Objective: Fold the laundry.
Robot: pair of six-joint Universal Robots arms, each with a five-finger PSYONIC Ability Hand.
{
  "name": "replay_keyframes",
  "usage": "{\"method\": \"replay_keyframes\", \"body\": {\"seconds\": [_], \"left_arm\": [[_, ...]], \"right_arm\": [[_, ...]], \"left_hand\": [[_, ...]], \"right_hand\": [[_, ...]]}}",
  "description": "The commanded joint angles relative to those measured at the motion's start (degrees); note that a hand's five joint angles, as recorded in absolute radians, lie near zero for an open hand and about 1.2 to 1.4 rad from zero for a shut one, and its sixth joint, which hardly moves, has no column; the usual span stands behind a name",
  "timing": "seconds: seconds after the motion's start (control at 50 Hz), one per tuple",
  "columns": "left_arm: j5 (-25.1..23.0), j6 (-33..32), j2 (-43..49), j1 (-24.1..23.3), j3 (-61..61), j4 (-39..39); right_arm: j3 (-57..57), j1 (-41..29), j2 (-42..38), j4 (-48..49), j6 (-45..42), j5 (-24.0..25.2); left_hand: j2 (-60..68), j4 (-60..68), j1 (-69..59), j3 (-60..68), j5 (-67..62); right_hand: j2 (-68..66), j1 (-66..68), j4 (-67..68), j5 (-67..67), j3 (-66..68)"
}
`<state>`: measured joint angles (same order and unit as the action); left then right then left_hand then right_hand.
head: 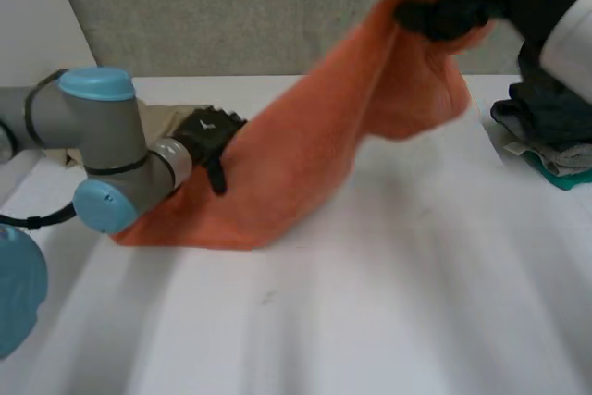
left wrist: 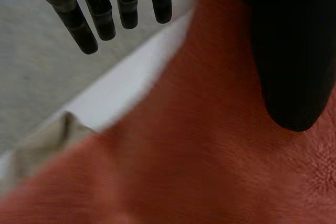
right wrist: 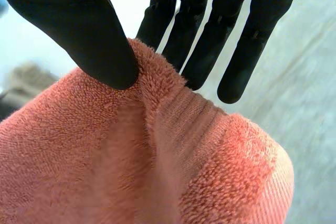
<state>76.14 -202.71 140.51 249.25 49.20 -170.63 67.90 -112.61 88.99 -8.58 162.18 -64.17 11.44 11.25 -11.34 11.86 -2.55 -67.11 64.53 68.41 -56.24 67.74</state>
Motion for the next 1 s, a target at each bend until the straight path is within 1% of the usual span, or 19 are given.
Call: {"method": "replay_keyframes", "body": {"seconds": [0.02,0.06,0.08,0.14,0.16,0.22,0.24,0.3,0.32,0.38,0.4,0.42,0.48,0.54,0.62,0.7,0.78,0.92,1.0], "left_arm": [[1.9,-4.4,2.0,-1.4,-2.6,5.1],[4.7,-5.1,1.6,-1.1,-3.5,4.3],[8.3,-5.6,1.1,-0.8,-4.9,2.9],[12.3,-5.2,-0.1,-0.6,-7.8,-0.2],[13.6,-4.9,-1.3,-0.6,-9.8,-2.2],[12.4,-4.4,-3.9,-0.8,-13.0,-5.1],[10.8,-3.9,-5.8,-1.0,-15.2,-6.9],[9.5,-3.1,-9.1,-1.4,-17.9,-9.6],[9.6,-1.8,-11.2,-1.7,-19.4,-11.6],[10.7,0.7,-13.8,-2.2,-20.5,-14.4],[11.8,1.9,-15.1,-2.5,-20.6,-15.7],[12.3,2.4,-15.5,-2.5,-20.5,-16.1],[14.0,3.6,-15.9,-2.7,-18.1,-16.6],[15.0,4.2,-16.2,-2.6,-13.6,-15.7],[15.6,3.9,-16.4,-3.1,-4.1,-15.3],[15.9,3.9,-16.0,-3.9,5.8,-15.3],[15.6,3.5,-14.6,-4.4,15.8,-15.3],[16.2,2.1,-13.1,-4.6,23.0,-14.2],[15.7,1.3,-14.1,-4.4,24.6,-10.4]], "right_arm": [[1.6,3.3,3.2,6.3,7.4,0.5],[1.5,4.4,2.2,6.5,7.5,0.4],[1.2,4.9,0.4,6.6,7.3,0.2],[-0.5,4.6,-2.9,6.4,6.3,-0.9],[-2.1,4.2,-5.6,6.7,5.4,-2.5],[-5.5,3.9,-10.4,7.5,3.6,-7.0],[-8.6,3.6,-13.5,9.3,2.6,-10.6],[-13.6,3.4,-18.6,13.3,1.6,-16.5],[-16.2,2.8,-21.5,16.6,1.1,-20.0],[-18.9,2.0,-24.6,22.5,0.8,-24.1],[-19.5,1.7,-25.9,26.4,0.5,-26.0],[-19.3,1.7,-26.2,28.3,0.4,-26.6],[-17.7,1.8,-27.5,35.2,0.2,-26.7],[-14.9,1.6,-27.5,38.4,0.0,-26.1],[-8.2,1.7,-26.9,38.2,-0.8,-23.9],[0.9,2.6,-25.7,34.9,-3.3,-22.0],[8.1,3.4,-26.0,29.7,-6.0,-20.5],[15.8,4.9,-29.2,20.5,-11.5,-18.9],[16.9,5.8,-29.8,16.1,-14.1,-18.6]], "left_hand": [[36.2,36.4,-36.3,35.8,-35.1],[58.2,58.4,-58.3,57.8,-57.1],[68.5,68.6,-68.6,68.0,-67.3],[68.6,68.7,-68.7,68.1,-67.5],[68.6,68.7,-68.7,68.1,-67.5],[68.6,68.7,-68.7,68.1,-67.5],[68.6,68.7,-68.7,68.1,-67.5],[68.6,68.7,-68.7,68.1,-67.5],[68.6,68.7,-68.7,68.1,-67.5],[68.6,68.7,-68.7,68.1,-67.5],[68.6,68.7,-68.7,68.1,-67.5],[68.6,68.7,-68.7,68.1,-67.5],[68.6,68.7,-68.7,68.1,-67.5],[68.6,68.7,-68.7,68.1,-67.5],[68.6,68.7,-68.7,68.1,-67.5],[68.4,68.6,-68.5,68.0,-67.3],[57.5,57.7,-57.6,57.1,-56.4],[43.0,43.2,-43.1,42.6,-41.9],[23.0,23.2,-23.1,22.6,-21.9]], "right_hand": [[-12.9,15.5,11.6,-13.8,12.3],[-12.9,15.5,11.6,-13.8,12.3],[-12.9,15.5,11.6,-13.8,12.3],[-12.9,15.5,11.6,-13.8,12.3],[-12.9,15.5,11.6,-13.8,12.3],[-12.9,15.5,11.6,-13.8,12.3],[-12.9,15.5,11.6,-13.8,12.3],[-12.9,15.5,11.6,-13.8,12.3],[-12.9,15.5,11.6,-13.8,12.3],[-12.9,15.5,11.6,-13.8,12.3],[-12.9,15.5,11.6,-13.8,12.3],[-12.9,15.5,11.6,-13.8,12.3],[-12.9,15.5,11.6,-13.8,12.3],[-12.9,15.5,11.6,-13.8,12.3],[-12.9,15.5,11.6,-13.8,12.3],[-12.9,15.5,11.6,-13.8,12.3],[-12.9,15.5,11.6,-13.8,12.3],[-12.9,15.5,11.6,-13.8,12.3],[-12.9,15.5,11.6,-13.8,12.3]]}}
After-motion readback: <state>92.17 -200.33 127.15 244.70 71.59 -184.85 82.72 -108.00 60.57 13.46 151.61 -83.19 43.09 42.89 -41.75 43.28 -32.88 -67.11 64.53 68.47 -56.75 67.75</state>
